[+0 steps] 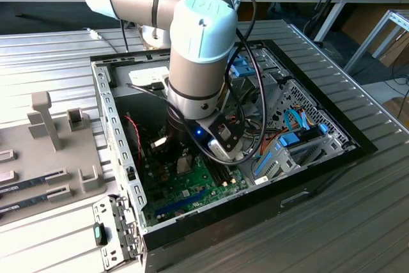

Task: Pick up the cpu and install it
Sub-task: 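Place the cpu into insertion slot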

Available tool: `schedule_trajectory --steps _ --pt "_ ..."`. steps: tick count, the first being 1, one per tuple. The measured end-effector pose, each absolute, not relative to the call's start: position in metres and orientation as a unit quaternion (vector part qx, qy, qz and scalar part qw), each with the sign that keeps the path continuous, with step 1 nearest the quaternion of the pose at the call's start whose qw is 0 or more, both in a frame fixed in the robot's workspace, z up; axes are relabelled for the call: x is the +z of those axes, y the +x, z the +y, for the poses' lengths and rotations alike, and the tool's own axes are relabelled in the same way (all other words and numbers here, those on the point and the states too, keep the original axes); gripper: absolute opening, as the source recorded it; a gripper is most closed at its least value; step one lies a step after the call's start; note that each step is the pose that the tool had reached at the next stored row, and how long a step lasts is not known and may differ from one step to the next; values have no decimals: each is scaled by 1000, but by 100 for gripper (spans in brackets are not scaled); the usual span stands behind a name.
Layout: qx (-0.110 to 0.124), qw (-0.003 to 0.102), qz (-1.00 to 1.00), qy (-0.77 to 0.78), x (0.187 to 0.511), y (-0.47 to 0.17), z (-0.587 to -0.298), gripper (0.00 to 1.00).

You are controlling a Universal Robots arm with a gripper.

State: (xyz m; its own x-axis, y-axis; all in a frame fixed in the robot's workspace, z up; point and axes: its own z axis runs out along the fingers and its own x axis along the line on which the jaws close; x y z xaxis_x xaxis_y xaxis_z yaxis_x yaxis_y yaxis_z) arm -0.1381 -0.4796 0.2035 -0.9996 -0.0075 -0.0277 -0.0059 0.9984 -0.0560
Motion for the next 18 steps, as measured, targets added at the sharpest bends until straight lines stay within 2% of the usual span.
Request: schedule_trajectory --steps 18 --pt "-28 14 1000 -3 199 -138 -482 42"
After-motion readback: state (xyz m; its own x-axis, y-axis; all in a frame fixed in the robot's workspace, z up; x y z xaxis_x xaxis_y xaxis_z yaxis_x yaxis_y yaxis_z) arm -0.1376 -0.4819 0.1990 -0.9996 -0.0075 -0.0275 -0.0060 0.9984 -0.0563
